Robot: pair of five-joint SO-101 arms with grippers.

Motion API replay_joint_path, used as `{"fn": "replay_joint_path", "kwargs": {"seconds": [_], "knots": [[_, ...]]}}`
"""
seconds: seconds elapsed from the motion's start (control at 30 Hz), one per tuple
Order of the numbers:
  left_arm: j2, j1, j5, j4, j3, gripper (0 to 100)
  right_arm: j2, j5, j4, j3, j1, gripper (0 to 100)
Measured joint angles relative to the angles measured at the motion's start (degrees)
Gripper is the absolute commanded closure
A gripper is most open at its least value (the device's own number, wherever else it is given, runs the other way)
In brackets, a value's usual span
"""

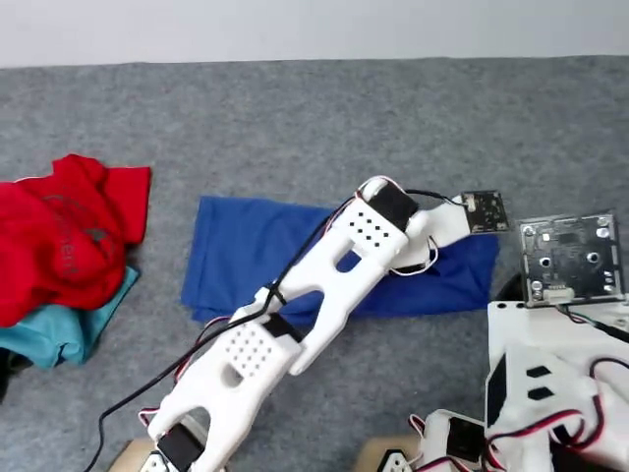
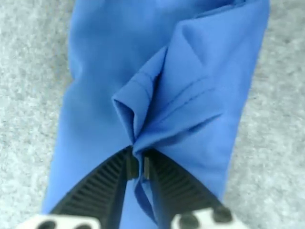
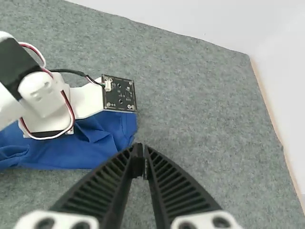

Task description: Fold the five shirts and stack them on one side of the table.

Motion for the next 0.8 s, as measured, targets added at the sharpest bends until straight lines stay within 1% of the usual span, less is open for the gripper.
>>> {"fn": "replay_joint_path", "kwargs": {"seconds": [0.07, 0.13, 0.3, 0.5, 0.63, 0.7, 0.8], "knots": [[3.78, -0.18, 0.00, 2.81, -5.80, 90, 0.00, 0.00, 0.00, 0.00, 0.00, 99.0], [6.24, -0.97, -0.09, 4.04, -10.64, 88, 0.00, 0.00, 0.00, 0.00, 0.00, 99.0], [7.03, -3.69, -0.09, 4.40, -15.91, 88, 0.00, 0.00, 0.00, 0.00, 0.00, 99.0], [6.51, -5.45, -0.09, 4.40, -15.82, 87, 0.00, 0.00, 0.00, 0.00, 0.00, 99.0], [3.34, -5.45, 0.09, 4.40, -12.75, 87, 0.00, 0.00, 0.00, 0.18, 0.00, 99.0], [0.44, -5.98, 1.41, 4.40, -10.99, 90, 0.00, 0.00, 0.00, 1.49, 0.00, 99.0], [-4.66, -7.03, 3.69, 4.48, -7.38, 98, 0.00, 0.00, 0.00, 5.71, 0.00, 99.0]]}}
